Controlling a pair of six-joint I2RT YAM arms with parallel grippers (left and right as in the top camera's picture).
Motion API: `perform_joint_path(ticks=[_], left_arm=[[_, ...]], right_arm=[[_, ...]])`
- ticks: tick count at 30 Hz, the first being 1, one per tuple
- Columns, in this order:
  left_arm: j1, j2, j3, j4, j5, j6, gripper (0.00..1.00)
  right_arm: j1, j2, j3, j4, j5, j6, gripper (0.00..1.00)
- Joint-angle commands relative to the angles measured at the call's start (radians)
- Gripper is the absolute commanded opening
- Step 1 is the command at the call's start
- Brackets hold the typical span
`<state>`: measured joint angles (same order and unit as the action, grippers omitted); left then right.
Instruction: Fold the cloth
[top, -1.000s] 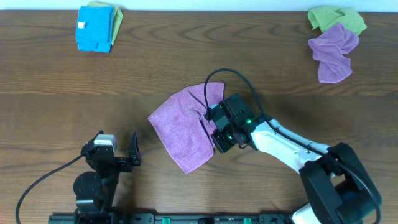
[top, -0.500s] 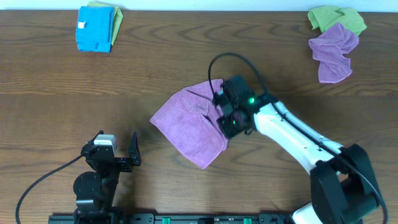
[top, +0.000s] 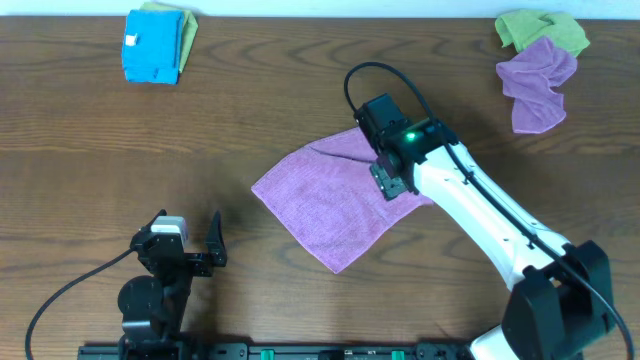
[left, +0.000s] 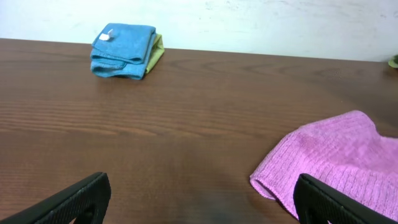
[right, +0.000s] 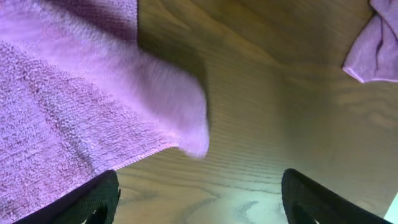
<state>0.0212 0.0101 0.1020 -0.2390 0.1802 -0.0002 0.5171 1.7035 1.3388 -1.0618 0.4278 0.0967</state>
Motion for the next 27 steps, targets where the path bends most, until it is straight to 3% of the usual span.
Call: perform_joint_path(ticks=[1, 4, 6, 8, 27], left_arm=[[-0.005, -0.006, -0.024, -0.011, 0.004, -0.003, 0.95], [-0.005, -0.005, -0.024, -0.011, 0.004, -0.003, 0.95], [-0.005, -0.006, -0.024, -0.011, 0.004, -0.003, 0.95], [-0.005, -0.006, -0.024, -0.011, 0.004, -0.003, 0.95], [-0.005, -0.006, -0.024, -0.011, 0.004, -0.003, 0.95]], right_arm=[[-0.007, 0.004, 0.007, -0.002, 0.018, 0.022, 0.80], [-0.007, 0.004, -0.008, 0.006, -0.069, 0.022, 0.72], [-0.008, 0.004, -0.024, 0.025, -0.126, 0.019, 0.53], [-0.008, 0.004, -0.047, 0.059, -0.175, 0.018, 0.02], [-0.056, 0.004, -0.396, 0.535, -0.364, 0.011, 0.02]])
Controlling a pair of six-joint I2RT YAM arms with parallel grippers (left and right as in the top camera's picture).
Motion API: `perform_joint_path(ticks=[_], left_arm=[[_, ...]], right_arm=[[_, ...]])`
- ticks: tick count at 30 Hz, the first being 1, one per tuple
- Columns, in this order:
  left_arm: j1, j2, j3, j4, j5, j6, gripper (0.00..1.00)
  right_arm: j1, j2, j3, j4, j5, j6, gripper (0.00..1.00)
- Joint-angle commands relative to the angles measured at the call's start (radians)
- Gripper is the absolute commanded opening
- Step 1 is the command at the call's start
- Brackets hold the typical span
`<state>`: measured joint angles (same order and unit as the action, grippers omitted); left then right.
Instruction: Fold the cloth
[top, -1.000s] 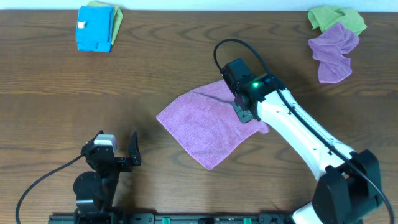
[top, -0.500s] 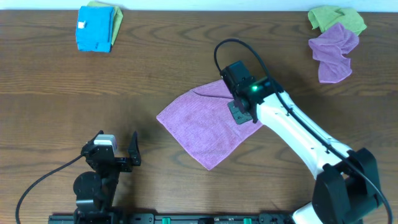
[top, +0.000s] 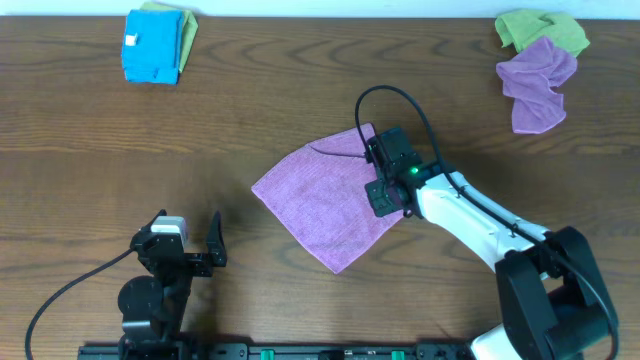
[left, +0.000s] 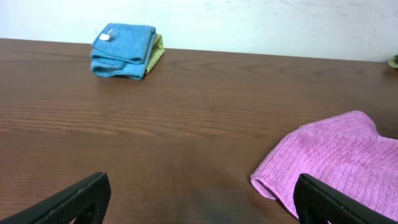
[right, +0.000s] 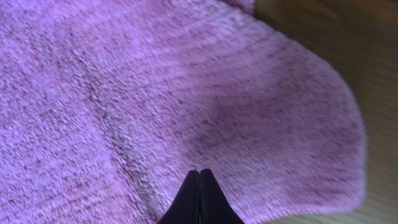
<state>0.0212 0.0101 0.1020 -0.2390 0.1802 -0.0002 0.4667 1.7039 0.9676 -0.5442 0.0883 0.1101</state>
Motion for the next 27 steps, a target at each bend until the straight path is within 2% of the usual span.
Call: perform_joint_path(ticks=[1, 9, 16, 22, 27], left_arm=[[-0.005, -0.006, -0.024, -0.011, 0.003, -0.003, 0.95], [-0.005, -0.006, -0.024, -0.011, 0.004, -0.003, 0.95], [-0.005, -0.006, -0.024, -0.011, 0.004, -0.003, 0.95], [-0.005, -0.005, -0.024, -0.011, 0.004, -0.003, 0.95], [-0.005, -0.006, -0.024, -0.011, 0.004, -0.003, 0.95]], right_arm=[[-0.007, 0.004, -0.041, 0.046, -0.024, -0.002, 0.02], [-0.016, 0.004, -0.114, 0.090, -0.026, 0.010, 0.01], [-0.014, 0.004, -0.126, -0.022, -0.088, 0.018, 0.01], [-0.014, 0.004, -0.126, -0.151, -0.200, 0.123, 0.01], [-0.008, 0.004, -0.126, -0.237, -0.238, 0.150, 0.01]])
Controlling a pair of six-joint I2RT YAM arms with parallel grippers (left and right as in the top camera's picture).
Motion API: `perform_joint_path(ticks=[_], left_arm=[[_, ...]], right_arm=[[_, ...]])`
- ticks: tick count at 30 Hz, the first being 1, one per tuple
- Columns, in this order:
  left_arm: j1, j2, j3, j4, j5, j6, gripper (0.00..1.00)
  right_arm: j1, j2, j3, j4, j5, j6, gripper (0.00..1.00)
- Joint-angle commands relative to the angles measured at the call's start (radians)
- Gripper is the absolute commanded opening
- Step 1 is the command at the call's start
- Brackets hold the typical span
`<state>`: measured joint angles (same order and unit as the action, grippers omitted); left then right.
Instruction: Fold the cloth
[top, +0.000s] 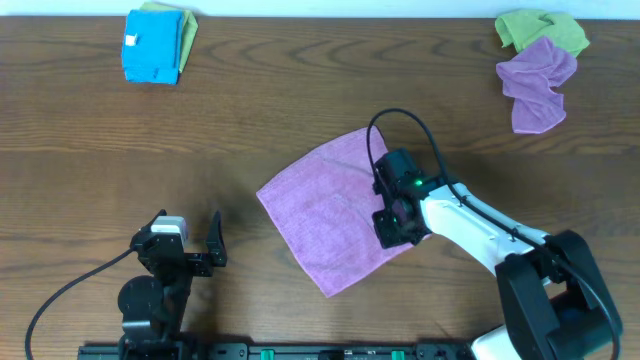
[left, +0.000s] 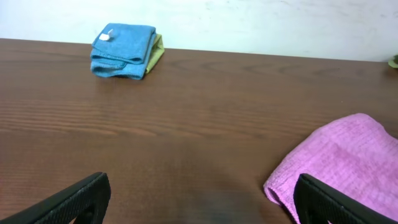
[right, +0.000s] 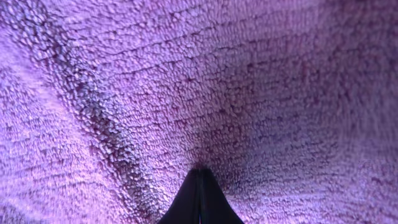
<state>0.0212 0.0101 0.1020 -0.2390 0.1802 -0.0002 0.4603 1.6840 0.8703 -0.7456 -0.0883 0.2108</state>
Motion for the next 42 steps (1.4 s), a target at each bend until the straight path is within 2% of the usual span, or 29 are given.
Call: perform_joint_path(ticks=[1, 13, 19, 25, 30, 34, 36, 39, 41, 42], left_arm=[[-0.005, -0.005, -0.024, -0.011, 0.004, -0.003, 0.95], [-0.005, -0.005, -0.024, -0.011, 0.004, -0.003, 0.95], [-0.005, -0.006, -0.024, -0.011, 0.004, -0.003, 0.95], [-0.005, -0.006, -0.024, -0.011, 0.004, -0.003, 0.95], [-0.005, -0.006, -0.024, -0.011, 0.004, -0.003, 0.95], [-0.005, -0.006, -0.024, -0.011, 0.004, -0.003, 0.95], [-0.005, -0.005, -0.024, -0.011, 0.004, -0.003, 0.95], [-0.005, -0.006, -0.024, -0.011, 0.004, -0.003, 0.95], [-0.005, -0.005, -0.024, -0.011, 0.004, -0.003, 0.95], [-0.005, -0.006, -0.024, -0.011, 0.004, -0.003, 0.95]], right_arm=[[-0.001, 0.024, -0.029, -0.052, -0.064, 0.055, 0.02], [-0.001, 0.023, -0.020, -0.150, -0.217, 0.081, 0.02], [-0.001, -0.011, 0.075, -0.192, -0.214, 0.071, 0.01], [-0.001, -0.090, 0.172, -0.215, -0.106, 0.064, 0.02], [-0.001, -0.122, 0.194, -0.165, 0.011, 0.061, 0.01], [-0.004, -0.122, 0.196, -0.113, 0.035, 0.006, 0.02], [-0.005, -0.122, 0.196, -0.086, 0.036, -0.018, 0.15], [-0.010, -0.122, 0.202, -0.076, 0.037, -0.025, 0.20], [-0.014, -0.122, 0.203, -0.069, 0.045, -0.025, 0.17], [-0.015, -0.122, 0.203, -0.068, 0.050, -0.025, 0.12]])
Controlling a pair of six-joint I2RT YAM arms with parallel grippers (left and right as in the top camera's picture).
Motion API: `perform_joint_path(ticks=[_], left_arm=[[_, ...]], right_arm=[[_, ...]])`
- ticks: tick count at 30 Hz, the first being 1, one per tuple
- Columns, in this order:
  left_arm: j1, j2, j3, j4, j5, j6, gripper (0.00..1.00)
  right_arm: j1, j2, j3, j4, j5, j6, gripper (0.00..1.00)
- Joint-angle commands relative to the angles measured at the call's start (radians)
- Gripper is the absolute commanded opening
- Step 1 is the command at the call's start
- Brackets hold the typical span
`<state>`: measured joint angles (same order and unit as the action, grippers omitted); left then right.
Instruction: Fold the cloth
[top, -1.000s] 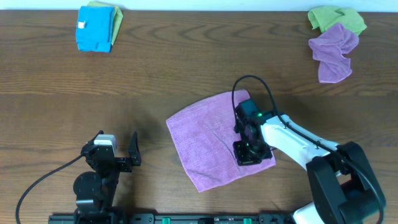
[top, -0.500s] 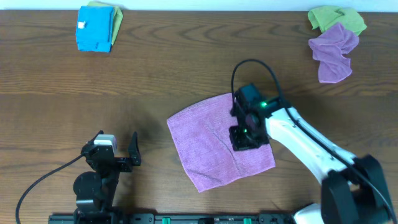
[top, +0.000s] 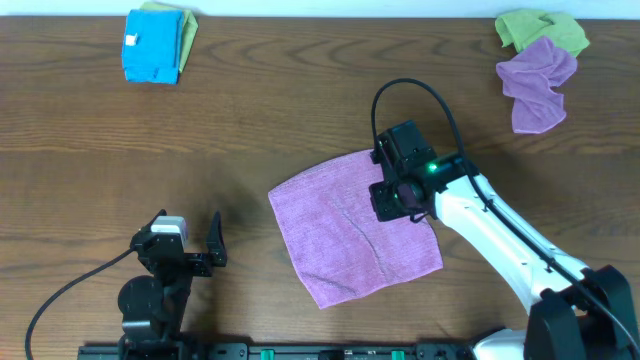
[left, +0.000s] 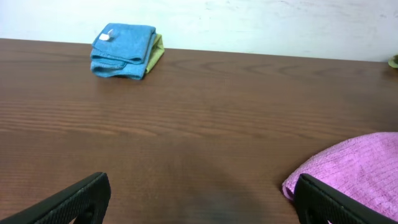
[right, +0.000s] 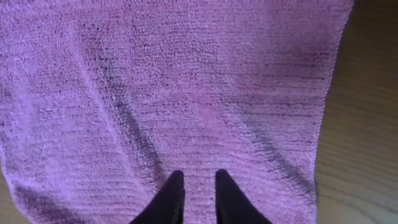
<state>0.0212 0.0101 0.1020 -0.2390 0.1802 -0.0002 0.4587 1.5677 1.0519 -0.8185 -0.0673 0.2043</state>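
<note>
The pink cloth (top: 355, 228) lies spread flat as a rough square in the middle of the table; it fills the right wrist view (right: 186, 87), and its left corner shows in the left wrist view (left: 351, 168). My right gripper (top: 392, 198) hovers over the cloth's upper right part. It (right: 196, 190) is open only by a narrow gap, with nothing between the tips. My left gripper (left: 199, 199) rests wide open and empty at the front left (top: 190, 245), well clear of the cloth.
Folded blue and green cloths (top: 155, 42) sit at the back left, also seen in the left wrist view (left: 124, 50). A crumpled green and purple pile (top: 540, 55) lies at the back right. The right arm's black cable (top: 415, 105) loops above the cloth.
The right gripper's tips, shut and pressed into the cloth before, now stand slightly apart and higher above it. The cloth has shifted right and lies squarer and flatter. The left arm is unchanged.
First the right gripper was wide open over the cloth's right corner, the cloth lying as a diamond. Then it was shut against the cloth, and later pressed into it nearer the front. The cloth has turned, moved right and now lies flat.
</note>
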Motion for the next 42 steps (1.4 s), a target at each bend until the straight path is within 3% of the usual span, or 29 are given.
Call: perform_joint_path(ticks=[1, 4, 9, 10, 12, 13, 15, 22, 26, 37, 39, 42], left_arm=[[-0.005, -0.006, -0.024, -0.011, 0.004, -0.003, 0.95], [-0.005, -0.005, -0.024, -0.011, 0.004, -0.003, 0.95], [-0.005, -0.006, -0.024, -0.010, 0.005, -0.004, 0.95], [-0.005, -0.006, -0.024, -0.006, 0.014, -0.009, 0.95], [-0.006, -0.006, -0.024, 0.008, 0.092, -0.064, 0.95], [-0.006, -0.006, -0.024, 0.019, 0.169, -0.147, 0.95], [-0.006, -0.006, -0.024, 0.013, 0.330, -0.365, 0.95], [-0.006, -0.006, -0.024, 0.017, 0.390, -0.671, 0.95], [-0.006, -0.006, -0.024, 0.058, 0.389, -0.726, 0.95], [-0.007, -0.006, -0.025, 0.021, 0.408, -0.793, 0.95], [-0.011, 0.004, -0.025, 0.004, 0.429, -0.772, 1.00], [-0.018, 0.044, -0.026, 0.004, 0.432, -0.805, 0.91]], right_arm=[[-0.015, -0.006, 0.022, 0.006, 0.037, -0.019, 0.08], [-0.015, -0.006, 0.022, -0.002, 0.045, -0.019, 0.02], [-0.015, -0.008, 0.023, -0.041, 0.037, -0.018, 0.01], [-0.015, -0.008, 0.023, -0.051, 0.037, -0.018, 0.05], [-0.015, -0.010, 0.026, -0.069, 0.037, -0.019, 0.29], [-0.015, -0.011, 0.027, -0.079, 0.037, -0.019, 0.47], [-0.015, -0.018, 0.028, -0.097, 0.037, -0.019, 0.62], [-0.015, -0.049, 0.028, -0.151, -0.041, -0.042, 0.80], [-0.015, -0.060, 0.029, -0.150, -0.082, -0.041, 0.90], [-0.096, -0.158, 0.080, -0.174, -0.067, -0.042, 0.90], [-0.141, -0.206, 0.079, -0.189, -0.068, -0.045, 0.91], [-0.198, -0.271, 0.079, -0.212, -0.092, -0.088, 0.91]])
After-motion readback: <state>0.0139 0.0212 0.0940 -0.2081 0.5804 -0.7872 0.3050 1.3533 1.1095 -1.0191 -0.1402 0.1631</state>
